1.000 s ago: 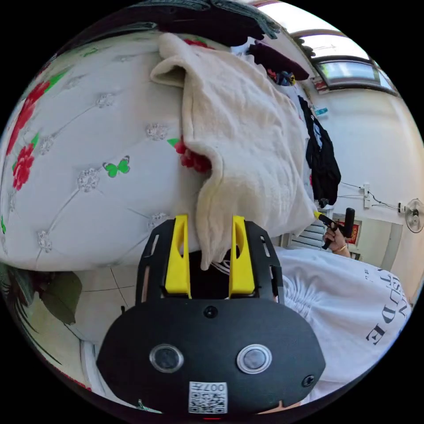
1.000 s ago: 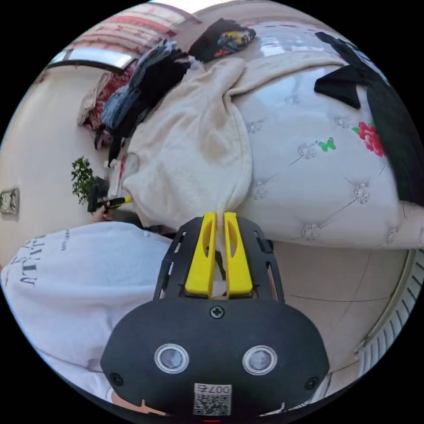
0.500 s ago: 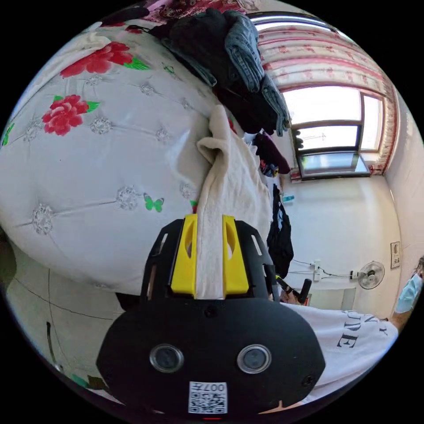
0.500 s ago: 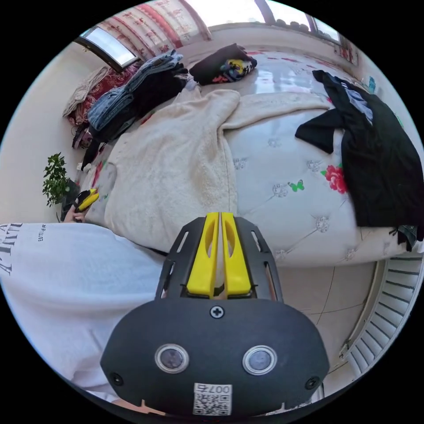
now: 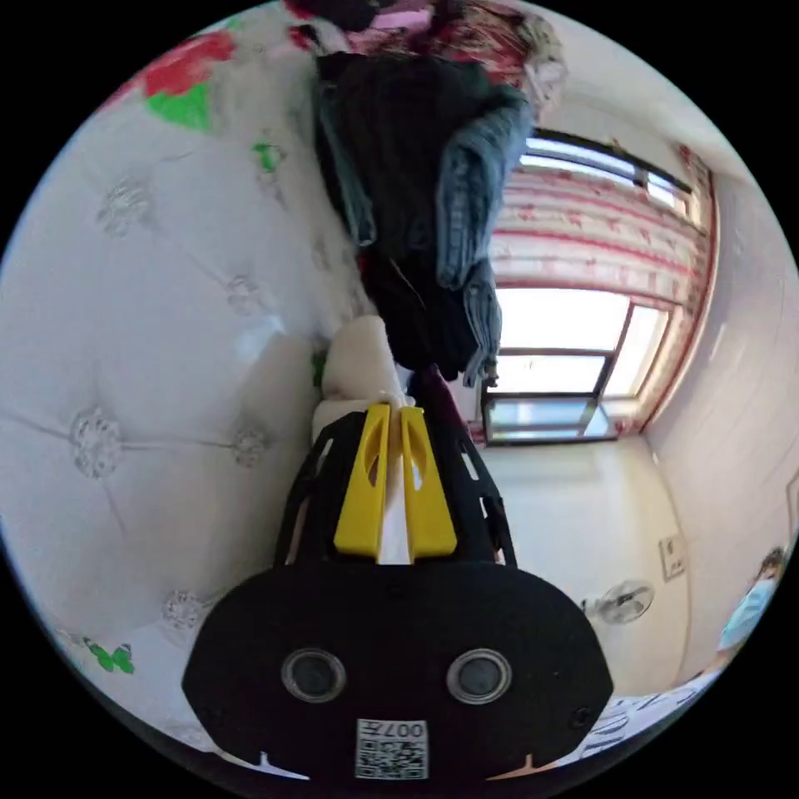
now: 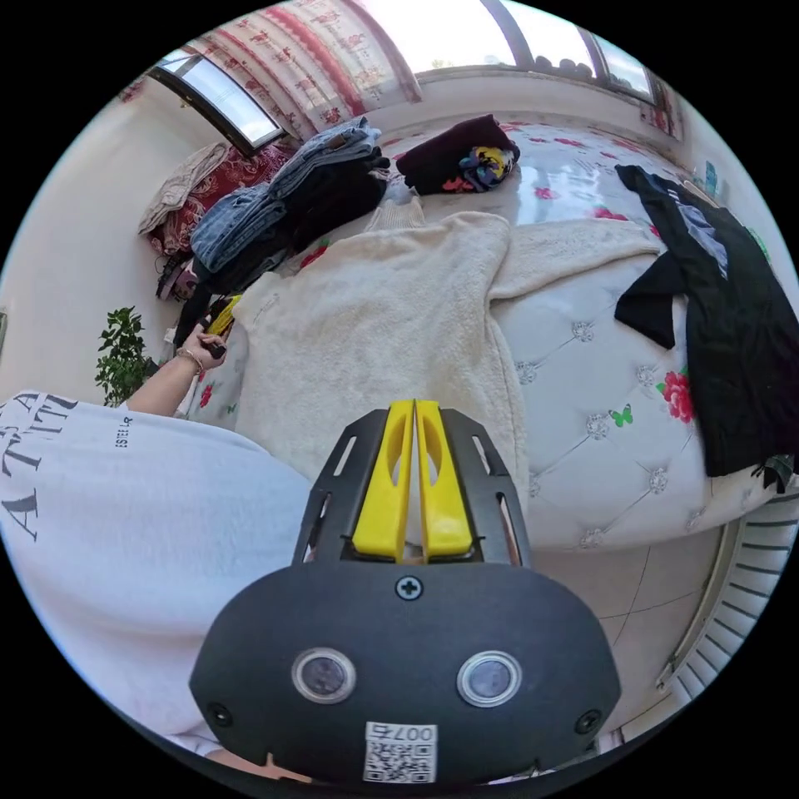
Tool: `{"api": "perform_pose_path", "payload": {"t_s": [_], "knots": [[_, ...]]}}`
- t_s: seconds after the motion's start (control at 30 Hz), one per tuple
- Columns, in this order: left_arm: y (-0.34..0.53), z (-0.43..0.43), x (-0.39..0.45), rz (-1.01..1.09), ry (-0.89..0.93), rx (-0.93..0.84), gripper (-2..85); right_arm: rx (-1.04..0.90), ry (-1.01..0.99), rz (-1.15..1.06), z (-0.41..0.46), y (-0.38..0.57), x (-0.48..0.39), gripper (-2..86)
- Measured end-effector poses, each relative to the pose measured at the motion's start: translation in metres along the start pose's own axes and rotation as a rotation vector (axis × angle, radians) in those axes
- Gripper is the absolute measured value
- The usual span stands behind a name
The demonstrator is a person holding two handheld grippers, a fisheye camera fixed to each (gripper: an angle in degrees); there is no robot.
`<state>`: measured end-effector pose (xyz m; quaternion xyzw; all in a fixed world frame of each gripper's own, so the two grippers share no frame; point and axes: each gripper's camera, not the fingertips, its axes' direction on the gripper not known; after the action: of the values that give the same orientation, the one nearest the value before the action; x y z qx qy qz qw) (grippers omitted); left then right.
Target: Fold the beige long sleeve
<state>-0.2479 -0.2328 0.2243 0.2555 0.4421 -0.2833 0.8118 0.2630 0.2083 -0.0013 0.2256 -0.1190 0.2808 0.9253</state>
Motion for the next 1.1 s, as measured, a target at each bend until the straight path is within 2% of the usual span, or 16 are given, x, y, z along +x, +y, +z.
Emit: {"api": "perform_pose_path", "payload": {"t_s": [0.03,0.1,0.17,0.23,0.3,0.4,0.6,0.67,0.77,0.8,0.9,1.03,1.1], "knots": [[0.001,0.015,0.030,0.147,-0.026,-0.083,1.4,0.016,-0.011,0.002,0.000,-0.001,-0.001,-0.1],[0.048,0.083,0.132,0.713,-0.124,-0.432,4.0,0.049,-0.026,-0.015,0.001,-0.008,-0.005,0.1],[0.105,0.124,0.162,0.965,-0.178,-0.641,5.0,0.087,-0.067,-0.032,0.007,-0.026,-0.014,0.6],[0.152,0.148,0.160,1.055,-0.224,-0.734,5.4,0.113,-0.121,-0.055,0.013,-0.041,-0.023,1.5],[0.180,0.153,0.138,0.956,-0.227,-0.794,6.5,0.129,-0.141,-0.092,0.020,-0.052,-0.036,2.8],[0.184,0.120,0.107,0.742,-0.110,-0.749,6.7,0.117,-0.052,-0.243,0.040,-0.071,-0.069,5.1],[0.165,0.053,0.056,0.540,-0.132,-0.650,6.5,-0.038,0.029,-0.734,0.124,-0.122,-0.186,8.8],[0.155,0.038,0.041,0.464,-0.141,-0.609,7.1,-0.153,0.092,-0.890,0.177,-0.122,-0.225,8.8],[0.142,0.020,0.013,0.309,-0.095,-0.541,7.9,-0.356,0.228,-0.947,0.245,-0.113,-0.227,7.2],[0.138,0.016,0.000,0.220,-0.067,-0.533,8.4,-0.353,0.222,-0.942,0.247,-0.113,-0.222,6.5],[0.134,0.005,-0.028,0.085,-0.052,-0.493,9.7,-0.280,-0.028,-0.714,0.204,-0.142,-0.194,2.8],[0.126,-0.007,-0.047,0.002,0.033,-0.412,12.4,0.067,-0.398,-0.564,0.094,-0.156,-0.144,0.8],[0.114,-0.006,-0.051,-0.035,0.195,-0.342,15.2,0.231,-0.625,-0.465,0.058,-0.153,-0.110,0.5]]}}
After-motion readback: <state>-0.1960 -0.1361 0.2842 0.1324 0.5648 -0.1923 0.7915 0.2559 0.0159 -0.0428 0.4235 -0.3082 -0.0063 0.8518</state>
